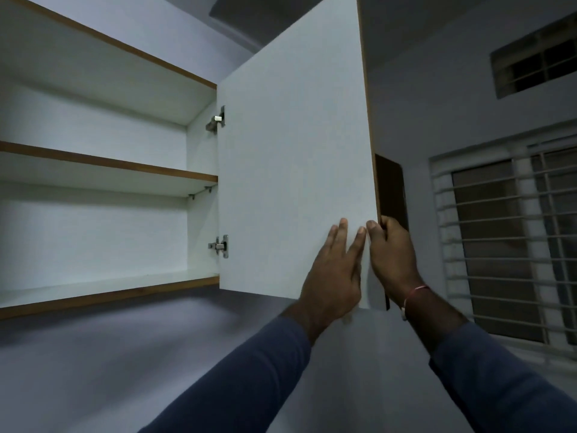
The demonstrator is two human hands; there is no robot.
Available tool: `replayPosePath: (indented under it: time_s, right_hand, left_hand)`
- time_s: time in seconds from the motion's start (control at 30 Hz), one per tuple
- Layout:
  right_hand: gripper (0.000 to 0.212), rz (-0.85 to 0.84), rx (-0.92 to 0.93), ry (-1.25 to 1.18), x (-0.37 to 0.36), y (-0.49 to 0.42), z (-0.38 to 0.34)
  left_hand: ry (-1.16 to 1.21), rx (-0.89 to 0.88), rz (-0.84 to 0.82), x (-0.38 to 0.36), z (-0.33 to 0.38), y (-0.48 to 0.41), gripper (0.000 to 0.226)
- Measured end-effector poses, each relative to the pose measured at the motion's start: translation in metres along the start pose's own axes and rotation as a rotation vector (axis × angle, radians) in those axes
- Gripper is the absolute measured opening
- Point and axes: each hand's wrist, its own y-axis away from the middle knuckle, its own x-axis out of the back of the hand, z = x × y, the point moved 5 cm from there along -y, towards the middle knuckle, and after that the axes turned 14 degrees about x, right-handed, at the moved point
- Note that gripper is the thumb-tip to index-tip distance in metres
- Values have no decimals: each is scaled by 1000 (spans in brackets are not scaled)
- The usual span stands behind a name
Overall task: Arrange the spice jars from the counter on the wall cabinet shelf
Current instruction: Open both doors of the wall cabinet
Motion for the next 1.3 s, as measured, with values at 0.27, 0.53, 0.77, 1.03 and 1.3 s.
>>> replayPosePath:
  time_s: [0.27, 0.53, 0.77, 1.03, 1.3]
  right_hand:
    - [24, 279, 526, 154, -23, 42, -52]
    - [25, 126, 647, -108, -146, 84, -122]
    - [26, -353, 268, -351, -315, 135, -186]
    - [46, -629, -1, -609, -440, 191, -278]
    - [51, -749, -62, -731, -500, 192, -287]
  left_hand:
    - [31, -153, 125, 65, -17, 10, 39]
    - [-297, -103, 335, 177, -111, 46, 15]
    - [-742, 258, 172, 299, -228, 102, 31]
    - [-1028, 617, -84, 416, -313, 176, 67]
    - [-1006, 697, -199, 428, -318, 159, 76]
